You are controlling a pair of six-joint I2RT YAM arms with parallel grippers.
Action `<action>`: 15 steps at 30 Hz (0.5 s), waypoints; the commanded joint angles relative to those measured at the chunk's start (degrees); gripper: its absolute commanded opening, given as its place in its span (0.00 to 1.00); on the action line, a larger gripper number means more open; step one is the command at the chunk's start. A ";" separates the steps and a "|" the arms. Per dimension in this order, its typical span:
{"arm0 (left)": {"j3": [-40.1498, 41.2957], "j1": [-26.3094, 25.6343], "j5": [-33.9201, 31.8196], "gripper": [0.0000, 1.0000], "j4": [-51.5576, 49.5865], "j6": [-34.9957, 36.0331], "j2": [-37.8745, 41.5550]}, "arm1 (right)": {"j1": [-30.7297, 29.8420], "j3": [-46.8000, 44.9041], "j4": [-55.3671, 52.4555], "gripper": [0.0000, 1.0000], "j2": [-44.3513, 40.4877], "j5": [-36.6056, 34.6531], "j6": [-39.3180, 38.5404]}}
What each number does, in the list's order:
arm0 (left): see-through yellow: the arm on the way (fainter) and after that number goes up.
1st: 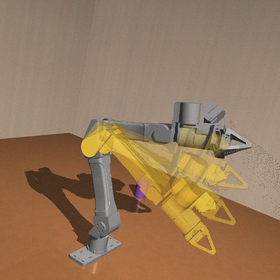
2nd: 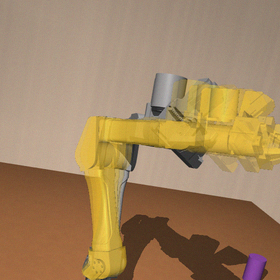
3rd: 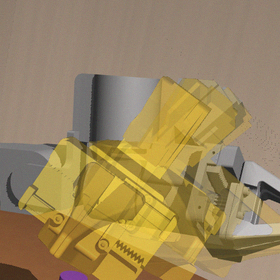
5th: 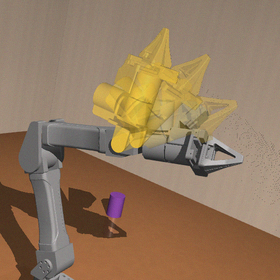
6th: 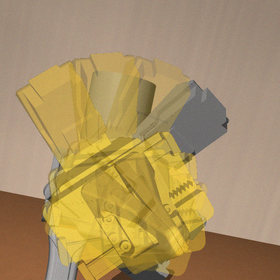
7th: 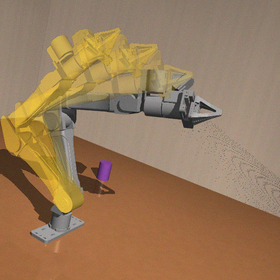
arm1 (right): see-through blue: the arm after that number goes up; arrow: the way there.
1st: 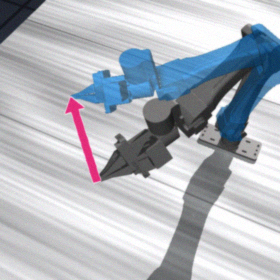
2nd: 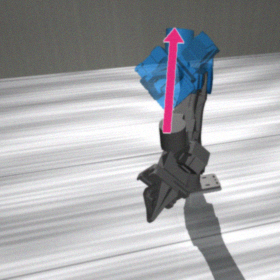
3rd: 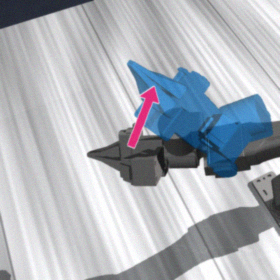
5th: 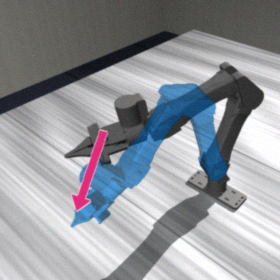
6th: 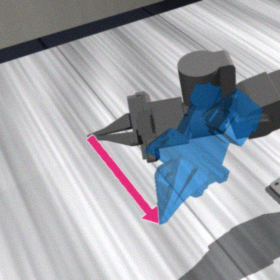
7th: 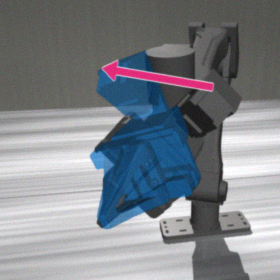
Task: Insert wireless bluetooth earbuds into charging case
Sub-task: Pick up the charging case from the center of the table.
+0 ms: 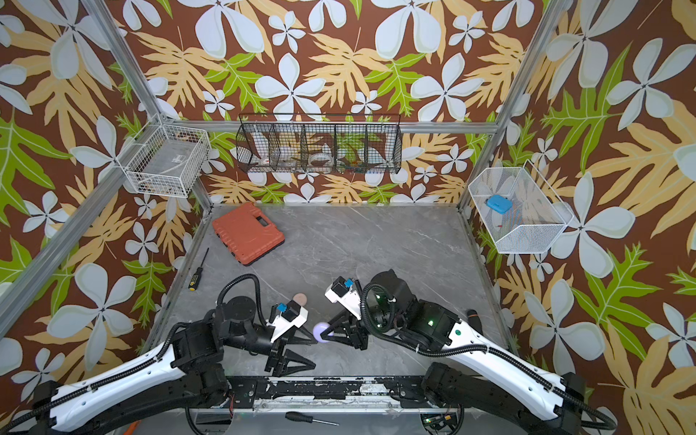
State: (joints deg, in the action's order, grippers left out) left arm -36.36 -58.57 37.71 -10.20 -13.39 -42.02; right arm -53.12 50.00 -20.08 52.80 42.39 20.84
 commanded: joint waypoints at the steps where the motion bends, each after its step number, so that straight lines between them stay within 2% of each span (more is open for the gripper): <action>1: -0.38 0.22 2.36 0.70 3.79 -0.58 -0.42 | -0.66 0.14 1.80 0.00 0.43 1.34 -0.42; 15: -1.69 0.73 5.15 0.53 2.73 0.97 -4.48 | -1.30 -0.01 1.70 0.00 1.77 2.36 -0.29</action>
State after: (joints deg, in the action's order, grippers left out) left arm -37.36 -58.04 41.12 -8.91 -13.32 -46.35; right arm -54.35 50.00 -20.03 54.39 43.92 20.80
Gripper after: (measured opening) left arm 0.533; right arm 0.200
